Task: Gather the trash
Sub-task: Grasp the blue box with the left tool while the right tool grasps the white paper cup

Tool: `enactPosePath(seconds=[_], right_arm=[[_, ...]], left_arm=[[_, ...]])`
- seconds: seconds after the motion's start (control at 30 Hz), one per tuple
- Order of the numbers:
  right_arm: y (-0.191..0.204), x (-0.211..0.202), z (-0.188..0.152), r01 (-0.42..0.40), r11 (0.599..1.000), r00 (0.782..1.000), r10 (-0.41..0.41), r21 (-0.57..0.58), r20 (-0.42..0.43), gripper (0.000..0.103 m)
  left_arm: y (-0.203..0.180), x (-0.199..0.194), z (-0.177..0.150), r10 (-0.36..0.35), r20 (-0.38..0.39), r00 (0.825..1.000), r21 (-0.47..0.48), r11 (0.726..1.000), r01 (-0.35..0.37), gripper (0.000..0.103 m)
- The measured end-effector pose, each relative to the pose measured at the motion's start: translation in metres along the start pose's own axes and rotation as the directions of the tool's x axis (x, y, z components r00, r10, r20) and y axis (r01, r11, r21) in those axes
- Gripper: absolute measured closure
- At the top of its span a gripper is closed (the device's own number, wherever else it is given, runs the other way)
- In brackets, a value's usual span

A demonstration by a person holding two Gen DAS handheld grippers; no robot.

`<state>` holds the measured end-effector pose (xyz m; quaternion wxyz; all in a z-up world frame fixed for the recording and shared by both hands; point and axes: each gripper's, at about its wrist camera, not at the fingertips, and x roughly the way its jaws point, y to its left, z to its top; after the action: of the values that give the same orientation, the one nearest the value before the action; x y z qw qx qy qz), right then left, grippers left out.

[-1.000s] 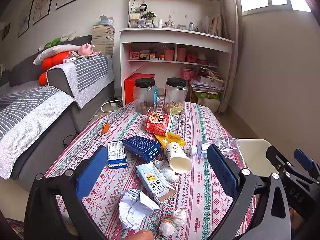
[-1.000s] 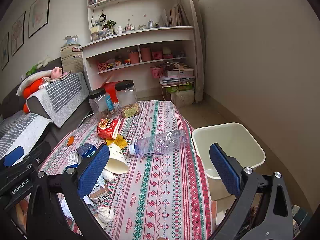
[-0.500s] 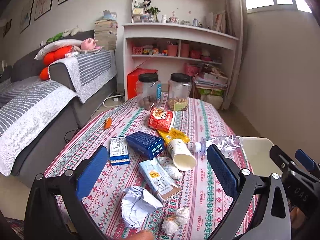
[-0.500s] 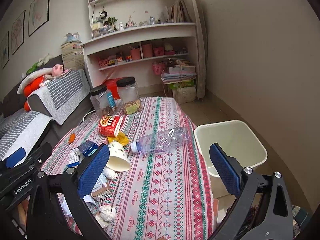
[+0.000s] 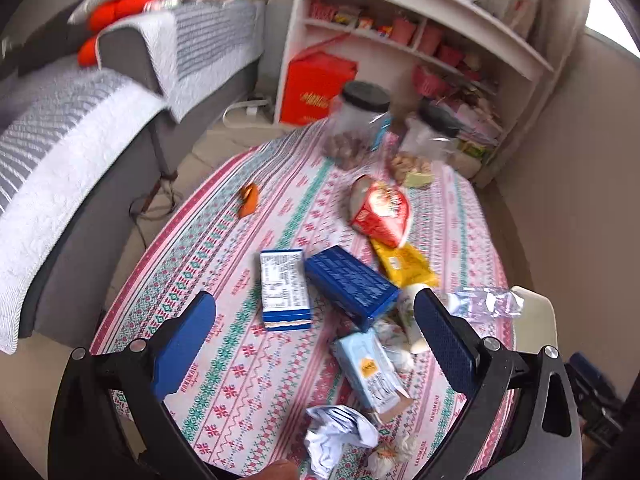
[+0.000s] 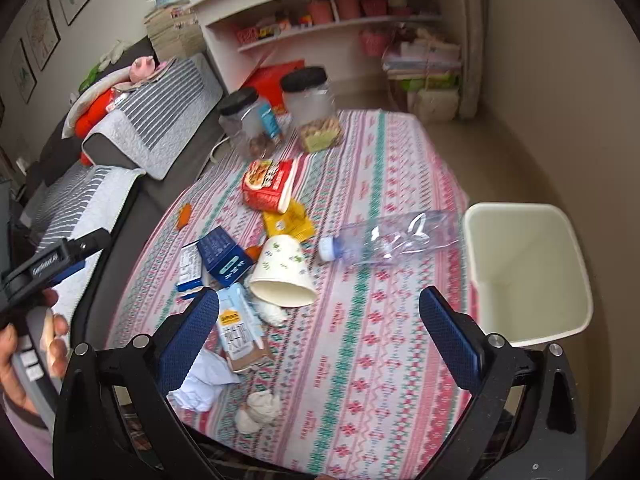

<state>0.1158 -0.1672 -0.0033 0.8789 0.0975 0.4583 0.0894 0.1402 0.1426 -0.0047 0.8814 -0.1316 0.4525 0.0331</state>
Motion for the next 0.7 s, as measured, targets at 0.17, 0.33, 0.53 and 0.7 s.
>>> enactPosePath(seconds=[0.17,0.33,0.53,0.7], right_arm=[[-0.003,0.042,0.020,0.009,1.000,0.996,-0.010,-0.008,-0.083,0.007],[-0.030,0.072,0.030,0.022,0.998,0.994,-0.016,0.053,-0.105,0.007],[-0.070,0.088,0.040,0.046,0.981,0.993,-0.025,0.189,-0.111,0.007],[-0.097,0.107,0.041,0.105,0.958,0.985,-0.064,0.265,-0.160,0.007]], left_arm=[[0.028,0.056,0.004,-0.024,-0.161,0.987,-0.127,0.992,0.003,0.007],[0.011,0.103,-0.003,-0.181,-0.298,0.937,-0.229,0.967,0.114,0.007],[-0.023,0.146,0.009,-0.151,-0.354,0.923,-0.271,0.961,0.053,0.007],[-0.041,0.176,0.015,-0.069,-0.392,0.917,-0.268,0.962,-0.042,0.007]])
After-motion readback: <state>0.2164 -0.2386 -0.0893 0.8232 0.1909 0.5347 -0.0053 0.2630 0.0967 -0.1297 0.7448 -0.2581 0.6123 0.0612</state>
